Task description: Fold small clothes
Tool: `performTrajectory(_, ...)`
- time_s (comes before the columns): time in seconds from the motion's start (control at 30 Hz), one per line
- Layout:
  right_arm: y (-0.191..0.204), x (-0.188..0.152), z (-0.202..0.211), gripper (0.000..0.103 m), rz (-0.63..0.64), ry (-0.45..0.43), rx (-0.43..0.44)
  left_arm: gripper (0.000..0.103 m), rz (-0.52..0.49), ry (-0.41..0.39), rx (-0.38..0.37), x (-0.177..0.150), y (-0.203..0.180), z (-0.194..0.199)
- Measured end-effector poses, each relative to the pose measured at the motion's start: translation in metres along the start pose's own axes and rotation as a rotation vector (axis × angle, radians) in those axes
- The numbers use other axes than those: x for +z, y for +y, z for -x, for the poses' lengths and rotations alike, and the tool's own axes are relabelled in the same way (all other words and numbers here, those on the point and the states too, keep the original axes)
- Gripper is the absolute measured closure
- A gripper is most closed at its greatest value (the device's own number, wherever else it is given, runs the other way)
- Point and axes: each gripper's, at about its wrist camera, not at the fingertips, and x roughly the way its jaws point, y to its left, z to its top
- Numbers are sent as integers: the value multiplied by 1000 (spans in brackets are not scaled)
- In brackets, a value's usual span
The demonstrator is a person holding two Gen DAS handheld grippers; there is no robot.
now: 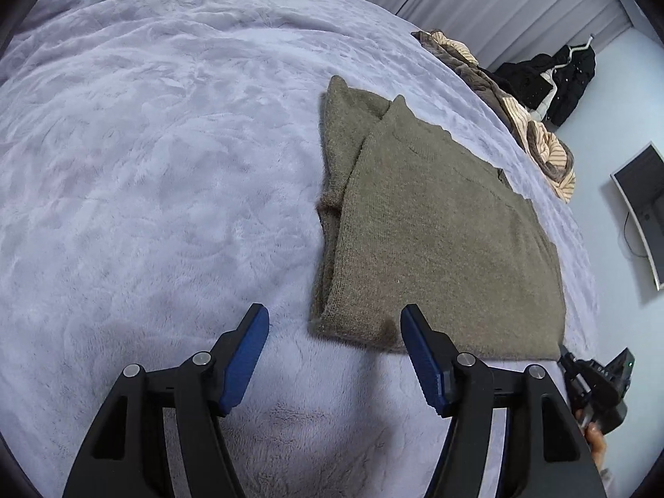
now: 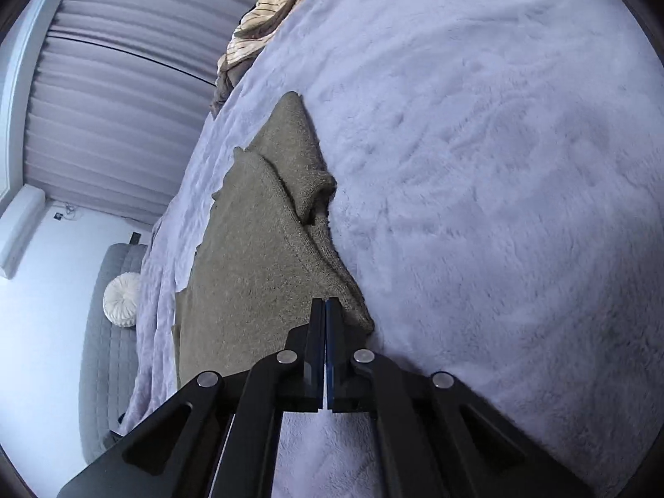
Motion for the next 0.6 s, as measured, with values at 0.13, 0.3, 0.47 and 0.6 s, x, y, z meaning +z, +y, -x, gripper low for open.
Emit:
performTrajectory(0.13,9,-6,-5,103,102,-39,-45,65,-13,32,-15,6,-11,-12)
performTrajectory(0.3,5,-8,-3,103,95,-40,-36,83,-145,-4,56,6,-37,1)
performTrajectory(0.47,3,-10,0,103,97,-42,-35,82,-90,58,31,-7,-9,-13)
performTrajectory(0.6,4,-10,0,103,97,-42,-36,82,-87,34,44,-11,-9,-4)
